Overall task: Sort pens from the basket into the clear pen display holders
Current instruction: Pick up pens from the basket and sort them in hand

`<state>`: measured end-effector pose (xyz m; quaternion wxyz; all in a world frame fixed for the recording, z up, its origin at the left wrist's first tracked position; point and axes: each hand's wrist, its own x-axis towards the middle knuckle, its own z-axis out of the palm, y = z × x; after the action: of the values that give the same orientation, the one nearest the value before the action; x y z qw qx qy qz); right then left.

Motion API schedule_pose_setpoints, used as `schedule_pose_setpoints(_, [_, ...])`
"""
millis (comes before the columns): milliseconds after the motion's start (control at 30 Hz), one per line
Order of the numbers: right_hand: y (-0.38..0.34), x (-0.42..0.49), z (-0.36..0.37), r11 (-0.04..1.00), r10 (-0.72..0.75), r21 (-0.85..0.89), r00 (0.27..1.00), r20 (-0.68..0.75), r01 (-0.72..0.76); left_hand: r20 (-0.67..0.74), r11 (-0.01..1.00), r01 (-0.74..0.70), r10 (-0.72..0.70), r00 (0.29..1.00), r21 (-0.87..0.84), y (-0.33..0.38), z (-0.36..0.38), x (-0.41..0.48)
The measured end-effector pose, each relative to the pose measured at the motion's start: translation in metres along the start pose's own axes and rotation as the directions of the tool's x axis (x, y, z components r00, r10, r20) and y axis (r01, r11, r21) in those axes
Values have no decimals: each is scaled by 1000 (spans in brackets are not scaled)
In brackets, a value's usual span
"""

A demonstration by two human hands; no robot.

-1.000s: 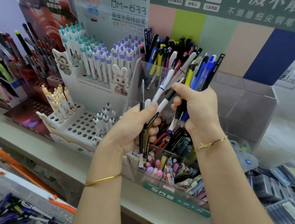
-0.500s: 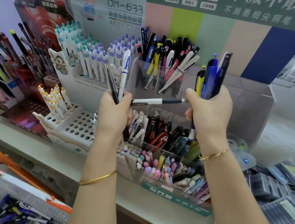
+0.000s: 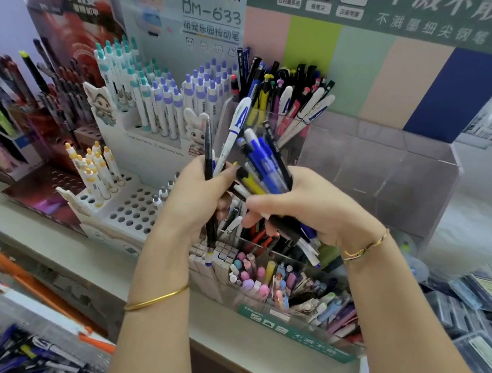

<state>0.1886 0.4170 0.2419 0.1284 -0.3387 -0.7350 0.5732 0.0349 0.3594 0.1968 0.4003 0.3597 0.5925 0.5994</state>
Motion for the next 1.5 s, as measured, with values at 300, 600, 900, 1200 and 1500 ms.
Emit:
schedule_pose_setpoints(300, [5,9,4,759,84,635,945,-316,145,160,988,96,-76,984,-121,-2,-2,-3])
schedule_pose_setpoints(600, [8,23,17,741,134,614,836,-532,272,419,991,100,-128,899,87,-2,7,-10])
schedule_pose_setpoints(900, [4,18,4,753,164,514,639,-752,412,464,948,262,-153,872,-180,-8,11,-11])
schedule_pose_setpoints(1200, [14,6,7,792,142,568,836,-530,225,191,986,108,-82,978,-127,-15,16,0])
schedule_pose_setpoints(1500, [3,17,11,800,57,527,838,-543,288,364,954,-49,-66,929,297,-6,17,-9])
